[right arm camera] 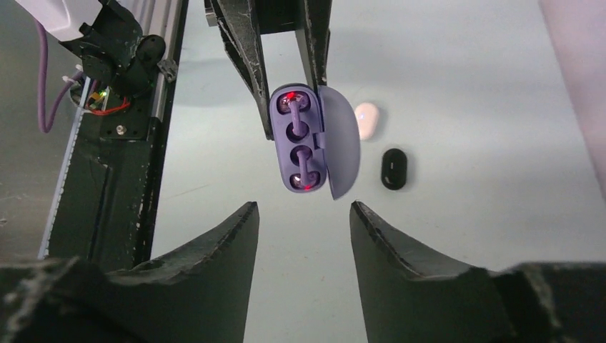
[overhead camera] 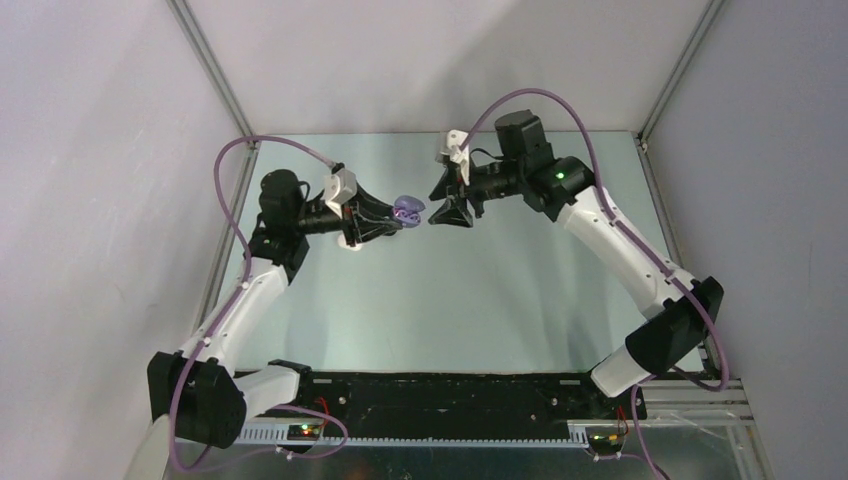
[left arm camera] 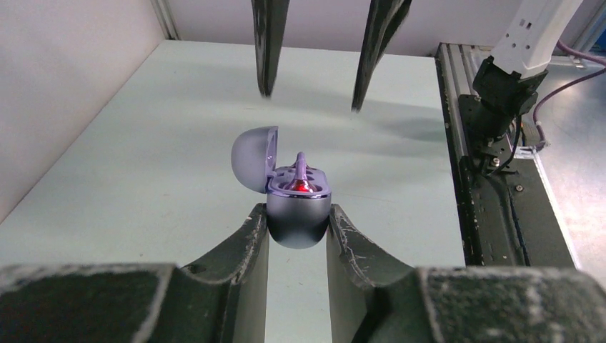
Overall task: Insert the wireless bluetooth earbuds into the charging case
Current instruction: Place the earbud in the charging case, then close the charging case.
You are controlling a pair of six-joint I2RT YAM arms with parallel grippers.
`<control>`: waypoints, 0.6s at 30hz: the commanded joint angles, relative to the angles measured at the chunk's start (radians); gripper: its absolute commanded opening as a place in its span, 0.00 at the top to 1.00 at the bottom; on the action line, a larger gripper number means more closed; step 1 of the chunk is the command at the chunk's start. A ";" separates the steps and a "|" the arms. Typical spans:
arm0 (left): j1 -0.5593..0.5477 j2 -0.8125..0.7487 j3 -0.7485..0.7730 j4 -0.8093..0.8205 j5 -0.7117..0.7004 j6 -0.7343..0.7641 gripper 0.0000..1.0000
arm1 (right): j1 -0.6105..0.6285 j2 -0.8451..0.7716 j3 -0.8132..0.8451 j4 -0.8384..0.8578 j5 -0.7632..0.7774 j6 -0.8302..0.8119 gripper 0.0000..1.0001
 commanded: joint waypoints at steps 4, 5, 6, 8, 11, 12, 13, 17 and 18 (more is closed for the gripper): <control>0.004 0.011 0.060 -0.128 0.011 0.118 1.00 | -0.024 -0.089 -0.036 0.049 0.039 -0.009 0.26; 0.004 0.011 0.062 -0.137 0.012 0.123 1.00 | -0.025 -0.075 -0.043 0.087 0.047 0.007 0.20; 0.004 0.011 0.068 -0.151 0.013 0.134 1.00 | -0.025 -0.049 -0.041 0.099 0.054 0.010 0.18; 0.004 0.015 0.082 -0.175 0.013 0.157 1.00 | -0.025 0.005 -0.008 0.099 0.039 0.013 0.14; 0.002 0.026 0.091 -0.178 0.016 0.167 1.00 | -0.027 0.088 0.068 0.036 -0.023 0.023 0.14; 0.002 0.029 0.092 -0.178 0.017 0.165 1.00 | -0.027 0.127 0.102 0.024 -0.035 0.032 0.14; 0.001 0.033 0.093 -0.175 0.016 0.164 1.00 | -0.026 0.143 0.120 0.001 -0.065 0.046 0.14; -0.001 0.052 0.091 -0.126 -0.025 0.103 1.00 | -0.017 0.202 0.194 -0.080 -0.136 0.029 0.14; -0.001 0.055 0.088 -0.081 -0.051 0.058 1.00 | -0.015 0.197 0.191 -0.087 -0.135 0.019 0.14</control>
